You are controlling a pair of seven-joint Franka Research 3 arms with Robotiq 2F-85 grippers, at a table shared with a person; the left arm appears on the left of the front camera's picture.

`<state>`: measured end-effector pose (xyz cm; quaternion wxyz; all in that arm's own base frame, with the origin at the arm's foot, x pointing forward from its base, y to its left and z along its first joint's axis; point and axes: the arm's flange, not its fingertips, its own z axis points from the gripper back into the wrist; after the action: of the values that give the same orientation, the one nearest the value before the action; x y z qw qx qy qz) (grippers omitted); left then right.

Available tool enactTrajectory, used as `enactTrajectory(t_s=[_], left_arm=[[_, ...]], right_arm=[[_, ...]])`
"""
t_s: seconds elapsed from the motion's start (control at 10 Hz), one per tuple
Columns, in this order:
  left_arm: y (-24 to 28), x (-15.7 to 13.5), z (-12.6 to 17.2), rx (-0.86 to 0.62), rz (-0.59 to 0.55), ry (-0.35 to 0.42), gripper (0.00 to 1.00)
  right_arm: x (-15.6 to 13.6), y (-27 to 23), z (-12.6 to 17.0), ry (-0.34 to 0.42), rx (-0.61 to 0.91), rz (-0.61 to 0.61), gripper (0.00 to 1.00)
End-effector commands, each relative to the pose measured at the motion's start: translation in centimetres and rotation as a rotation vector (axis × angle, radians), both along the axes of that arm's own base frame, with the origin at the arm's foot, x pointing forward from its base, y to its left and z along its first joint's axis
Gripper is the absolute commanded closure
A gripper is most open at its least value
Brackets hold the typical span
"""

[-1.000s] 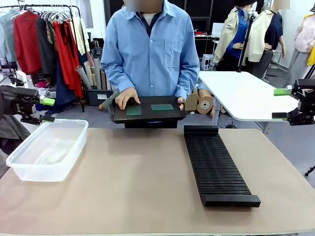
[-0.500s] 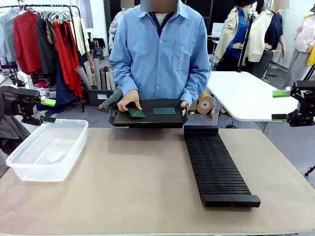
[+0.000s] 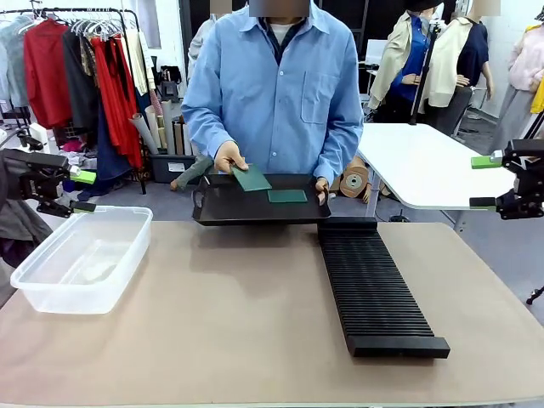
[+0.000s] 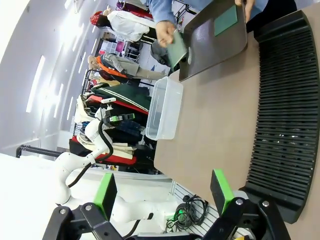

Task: Sort PCBs into racks and boxes based on the side picked up.
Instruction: Pick up the Blank PCB handed by the Human.

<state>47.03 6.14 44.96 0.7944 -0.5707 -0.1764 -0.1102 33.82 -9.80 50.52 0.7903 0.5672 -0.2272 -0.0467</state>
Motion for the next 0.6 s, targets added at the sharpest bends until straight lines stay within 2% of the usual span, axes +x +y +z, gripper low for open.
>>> enactTrajectory(t_s=[0.0, 0.5], left_arm=[[0.11, -0.06, 0.24, -0.012, -0.004, 0.013, 0.00], [0.11, -0.06, 0.24, -0.012, -0.004, 0.013, 0.00]], right_arm=[[0.08, -0.08, 0.34, -0.017, 0.005, 0.005, 0.00], [0.08, -0.08, 0.34, -0.017, 0.005, 0.005, 0.00]])
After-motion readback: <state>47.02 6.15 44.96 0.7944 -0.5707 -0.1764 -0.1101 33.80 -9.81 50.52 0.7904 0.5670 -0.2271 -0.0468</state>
